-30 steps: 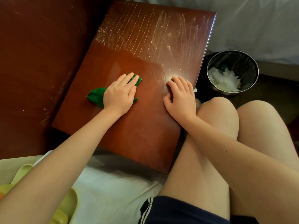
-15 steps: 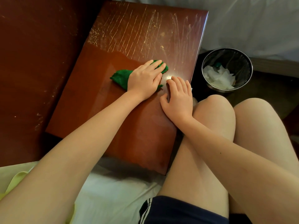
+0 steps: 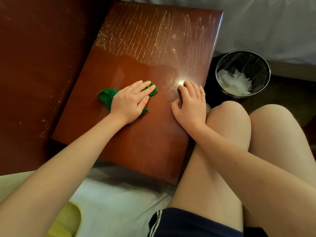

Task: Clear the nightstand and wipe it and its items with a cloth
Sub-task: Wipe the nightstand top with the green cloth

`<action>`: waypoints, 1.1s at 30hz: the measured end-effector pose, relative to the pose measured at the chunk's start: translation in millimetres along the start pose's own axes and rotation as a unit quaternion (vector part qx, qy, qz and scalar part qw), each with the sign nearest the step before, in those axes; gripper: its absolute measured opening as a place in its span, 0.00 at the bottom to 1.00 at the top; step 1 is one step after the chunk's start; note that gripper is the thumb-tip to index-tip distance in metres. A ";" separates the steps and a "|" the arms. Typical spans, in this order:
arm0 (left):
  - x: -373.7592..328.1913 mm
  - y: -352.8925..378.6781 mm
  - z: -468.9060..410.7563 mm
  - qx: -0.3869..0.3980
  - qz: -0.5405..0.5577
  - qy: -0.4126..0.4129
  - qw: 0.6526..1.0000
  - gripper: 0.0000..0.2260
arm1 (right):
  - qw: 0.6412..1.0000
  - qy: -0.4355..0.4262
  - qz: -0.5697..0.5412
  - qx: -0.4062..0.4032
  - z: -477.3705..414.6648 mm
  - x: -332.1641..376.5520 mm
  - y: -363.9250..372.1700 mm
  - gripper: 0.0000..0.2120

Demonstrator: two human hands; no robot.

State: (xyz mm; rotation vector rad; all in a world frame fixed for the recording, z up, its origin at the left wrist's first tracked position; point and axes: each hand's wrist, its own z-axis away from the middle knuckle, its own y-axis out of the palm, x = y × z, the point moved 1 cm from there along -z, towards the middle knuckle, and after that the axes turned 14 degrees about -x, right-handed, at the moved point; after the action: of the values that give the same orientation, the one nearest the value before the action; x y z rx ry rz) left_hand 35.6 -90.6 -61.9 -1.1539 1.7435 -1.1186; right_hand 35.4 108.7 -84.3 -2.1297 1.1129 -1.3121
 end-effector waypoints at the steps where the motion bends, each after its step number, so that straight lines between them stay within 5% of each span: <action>1: -1.7 0.7 -3.0 0.004 -0.008 -0.024 1.000 0.17 | 1.000 0.000 0.000 0.001 0.0 -0.1 -0.2 0.18; 9: -37.7 18.6 -39.4 -0.016 -0.036 -0.139 0.989 0.18 | 1.000 0.000 -0.003 -0.001 0.6 -1.0 0.5 0.17; 18: -43.9 17.8 -25.5 -0.018 -0.005 0.086 0.996 0.17 | 1.000 0.005 -0.003 -0.001 1.5 -0.6 1.4 0.19; 25: -10.5 -11.9 34.4 -0.007 0.009 0.120 0.993 0.16 | 1.000 0.000 -0.010 -0.003 0.8 -0.7 -0.6 0.18; 28: 4.5 -16.1 34.2 0.015 -0.029 0.048 0.998 0.18 | 1.000 0.005 -0.015 0.001 0.8 -0.3 -1.5 0.18; 33: 1.1 -7.4 12.5 -0.004 -0.106 -0.215 0.971 0.19 | 1.000 0.010 -0.020 0.017 0.6 -1.0 -1.8 0.18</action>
State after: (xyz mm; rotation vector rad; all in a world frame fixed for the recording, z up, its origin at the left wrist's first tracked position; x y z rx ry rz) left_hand 48.7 -96.4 -59.4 -1.4881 1.3139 -0.8972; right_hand 36.4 110.5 -83.9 -2.1290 1.0542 -1.3629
